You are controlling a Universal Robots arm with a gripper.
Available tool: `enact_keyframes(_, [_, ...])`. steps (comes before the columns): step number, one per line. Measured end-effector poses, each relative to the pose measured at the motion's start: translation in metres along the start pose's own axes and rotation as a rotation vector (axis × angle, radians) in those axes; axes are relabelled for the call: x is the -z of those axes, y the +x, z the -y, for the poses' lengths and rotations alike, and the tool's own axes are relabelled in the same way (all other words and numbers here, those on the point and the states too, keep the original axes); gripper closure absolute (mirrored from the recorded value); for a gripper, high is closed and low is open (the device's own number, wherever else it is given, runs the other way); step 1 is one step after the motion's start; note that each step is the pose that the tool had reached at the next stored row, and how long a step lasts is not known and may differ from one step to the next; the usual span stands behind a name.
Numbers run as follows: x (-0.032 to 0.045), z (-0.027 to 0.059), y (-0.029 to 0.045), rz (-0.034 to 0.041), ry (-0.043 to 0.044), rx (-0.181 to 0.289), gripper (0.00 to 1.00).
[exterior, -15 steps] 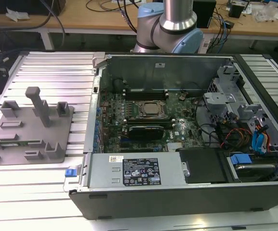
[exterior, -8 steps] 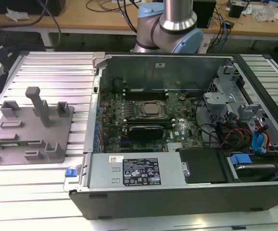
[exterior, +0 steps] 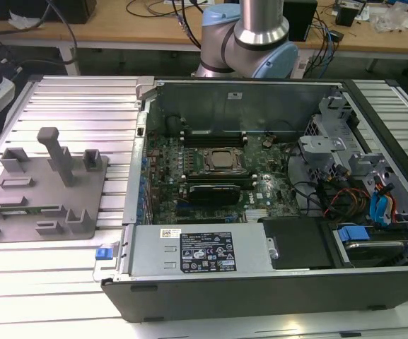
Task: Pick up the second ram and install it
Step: 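Pick up the second ram and move it above second insertion slot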
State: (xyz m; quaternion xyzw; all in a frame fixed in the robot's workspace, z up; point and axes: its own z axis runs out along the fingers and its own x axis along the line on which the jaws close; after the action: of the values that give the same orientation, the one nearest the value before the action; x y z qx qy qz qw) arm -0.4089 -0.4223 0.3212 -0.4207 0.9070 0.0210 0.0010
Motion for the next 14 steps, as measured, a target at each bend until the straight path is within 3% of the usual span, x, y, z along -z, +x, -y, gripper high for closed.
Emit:
enact_keyframes(8, [-0.0002,0.0000,0.0001,-0.0089,-0.0047,0.238,0.92])
enact_keyframes(14, [-0.0002,-0.0004,0.0004,-0.0140,-0.0070,0.368,0.92])
